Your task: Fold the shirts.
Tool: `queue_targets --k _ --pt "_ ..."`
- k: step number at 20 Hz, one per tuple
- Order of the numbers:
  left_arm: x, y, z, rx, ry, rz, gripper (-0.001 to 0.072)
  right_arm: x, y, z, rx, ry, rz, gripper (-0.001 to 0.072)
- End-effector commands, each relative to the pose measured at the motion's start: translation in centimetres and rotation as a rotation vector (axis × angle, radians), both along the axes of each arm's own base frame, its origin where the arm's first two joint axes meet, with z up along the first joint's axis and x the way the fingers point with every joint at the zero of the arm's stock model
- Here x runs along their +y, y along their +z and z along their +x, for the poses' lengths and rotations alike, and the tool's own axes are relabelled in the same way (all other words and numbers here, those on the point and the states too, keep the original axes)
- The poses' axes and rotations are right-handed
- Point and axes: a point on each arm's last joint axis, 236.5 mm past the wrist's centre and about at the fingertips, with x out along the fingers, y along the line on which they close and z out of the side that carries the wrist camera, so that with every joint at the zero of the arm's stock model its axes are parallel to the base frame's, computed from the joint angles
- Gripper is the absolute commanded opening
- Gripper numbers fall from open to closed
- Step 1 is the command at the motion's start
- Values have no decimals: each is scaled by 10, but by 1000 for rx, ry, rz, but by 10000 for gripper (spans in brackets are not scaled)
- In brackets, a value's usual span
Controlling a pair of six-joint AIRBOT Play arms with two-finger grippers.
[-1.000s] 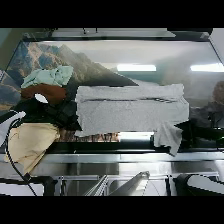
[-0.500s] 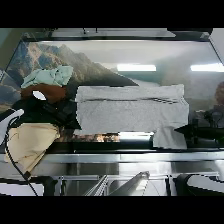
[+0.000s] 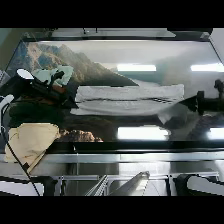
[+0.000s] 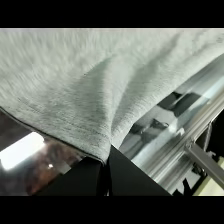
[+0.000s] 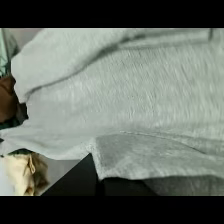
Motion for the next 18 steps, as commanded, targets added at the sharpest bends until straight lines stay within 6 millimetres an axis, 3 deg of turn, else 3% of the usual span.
queue_targets --k 1,5,9,13,14,15,16,18 --pt "7 13 40 -41 63 -3 26 -7 30 63 -117 -53 -74 15" --pt "11 -8 78 -12 109 1 25 1 -3 93 -77 -27 -59 16" --pt "11 -32 104 16 113 -1 24 -10 -47 117 -56 -54 -74 17" --pt "1 -46 125 -18 87 1 24 -22 -66 131 -80 -55 -117 24" --pt "-1 -48 130 -20 90 1 25 -26 -68 134 -86 -69 -132 74" --pt "-5 -50 133 -20 89 3 26 -30 -68 137 -101 -76 -153 247" --pt "-4 -51 136 -23 92 3 26 -32 -67 140 -119 -71 -169 304" --pt "-7 -52 141 -37 97 4 26 -36 -59 147 -147 -72 -186 294"
